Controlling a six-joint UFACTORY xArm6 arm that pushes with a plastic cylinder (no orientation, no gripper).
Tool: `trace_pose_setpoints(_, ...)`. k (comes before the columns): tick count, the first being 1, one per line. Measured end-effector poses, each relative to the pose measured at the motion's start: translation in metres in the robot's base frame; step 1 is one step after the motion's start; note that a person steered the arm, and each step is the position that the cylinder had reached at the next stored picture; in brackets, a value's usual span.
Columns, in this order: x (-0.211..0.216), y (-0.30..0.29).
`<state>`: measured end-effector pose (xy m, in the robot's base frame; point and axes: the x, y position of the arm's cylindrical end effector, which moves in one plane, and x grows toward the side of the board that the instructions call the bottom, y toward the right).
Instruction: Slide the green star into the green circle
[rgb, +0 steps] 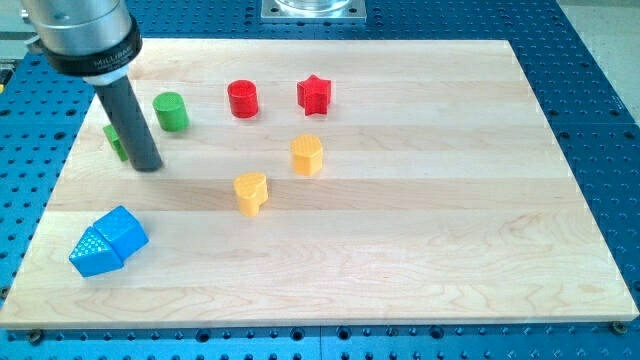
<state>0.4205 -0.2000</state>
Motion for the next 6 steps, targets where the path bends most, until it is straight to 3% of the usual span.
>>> trace_pose_setpoints(1, -0.022, 0.028)
trace_pose_setpoints(2, 0.007, 0.025)
trace_pose_setpoints(6, 0.018, -0.06)
